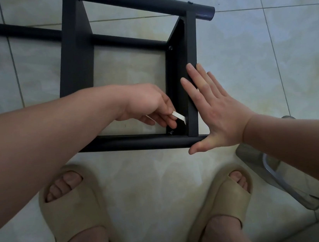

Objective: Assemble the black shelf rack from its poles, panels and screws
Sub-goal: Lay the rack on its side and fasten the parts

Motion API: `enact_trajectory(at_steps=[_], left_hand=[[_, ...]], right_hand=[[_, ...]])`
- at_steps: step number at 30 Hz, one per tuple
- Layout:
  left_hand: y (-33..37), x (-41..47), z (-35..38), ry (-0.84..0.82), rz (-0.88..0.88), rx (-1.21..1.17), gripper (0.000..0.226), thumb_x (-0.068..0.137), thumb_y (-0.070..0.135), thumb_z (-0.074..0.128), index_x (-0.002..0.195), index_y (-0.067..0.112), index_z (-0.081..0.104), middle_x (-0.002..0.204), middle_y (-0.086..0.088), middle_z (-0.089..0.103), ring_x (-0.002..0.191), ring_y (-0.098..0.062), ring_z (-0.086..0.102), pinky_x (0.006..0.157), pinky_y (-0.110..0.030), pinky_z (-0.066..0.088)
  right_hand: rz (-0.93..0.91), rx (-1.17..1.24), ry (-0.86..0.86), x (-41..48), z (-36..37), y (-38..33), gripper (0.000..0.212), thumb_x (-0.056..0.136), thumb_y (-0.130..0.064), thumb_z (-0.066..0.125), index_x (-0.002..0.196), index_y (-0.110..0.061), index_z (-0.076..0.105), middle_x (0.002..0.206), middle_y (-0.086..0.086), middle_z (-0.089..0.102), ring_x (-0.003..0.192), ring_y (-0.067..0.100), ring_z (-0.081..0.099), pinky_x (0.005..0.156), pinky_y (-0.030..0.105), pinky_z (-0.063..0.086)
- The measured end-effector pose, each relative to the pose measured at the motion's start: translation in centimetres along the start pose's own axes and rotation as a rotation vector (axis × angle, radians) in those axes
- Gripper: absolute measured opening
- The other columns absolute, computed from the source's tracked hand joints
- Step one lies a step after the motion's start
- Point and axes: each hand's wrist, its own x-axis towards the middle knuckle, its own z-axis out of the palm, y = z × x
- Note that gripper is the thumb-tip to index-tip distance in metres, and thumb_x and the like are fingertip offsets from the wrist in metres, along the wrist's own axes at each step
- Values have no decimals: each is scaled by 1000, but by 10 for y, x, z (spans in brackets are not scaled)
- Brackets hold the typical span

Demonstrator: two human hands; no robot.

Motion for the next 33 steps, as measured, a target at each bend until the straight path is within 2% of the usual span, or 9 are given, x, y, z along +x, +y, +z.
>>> enact_trajectory(at_steps=[17,21,24,26,28,31,33], left_hand=[[-6,-7,1,-42,1,115,19,100,13,54,89,19,69,91,3,78,87,-7,69,76,-28,45],[-6,-11,-3,88,106,210,20,98,16,60,88,26,74,87,10,78,79,2,67,77,-22,50],[-4,-11,-8,212,220,425,22,96,19,63,87,34,76,81,20,74,77,10,63,66,-7,43],[-6,-10,-9,272,296,570,19,96,19,62,98,31,77,80,19,74,81,7,64,66,-3,42],[-8,-9,-8,291,360,633,18,95,19,62,99,30,76,80,19,72,81,5,64,65,-2,38],[-8,-10,-3,278,389,519,21,94,19,66,86,37,72,77,19,72,81,8,63,67,-1,40],[-7,-9,5,255,368,256,21,93,17,68,83,35,72,80,15,75,80,6,67,74,-8,48]], right_hand=[[2,8,1,0,-1,0,137,71,-99,36,160,-1,2,167,25,-7,155,42,-10,124,63,9],[-2,10,4,0,-1,1,136,71,-99,34,160,-2,0,167,24,-8,155,42,-11,124,62,8],[-3,11,4,0,0,1,136,71,-99,35,161,-3,0,167,24,-9,155,41,-12,124,62,8],[-2,10,6,0,1,1,137,71,-99,35,161,-2,0,167,24,-9,155,41,-11,124,63,8],[-2,11,7,0,1,1,137,71,-100,35,161,-2,1,167,24,-8,155,42,-11,124,63,8],[-3,9,7,0,1,1,137,71,-99,35,161,-2,2,167,24,-8,155,42,-10,124,63,9],[-1,5,5,0,1,1,137,71,-99,35,161,-1,2,167,24,-8,155,42,-10,124,63,9]])
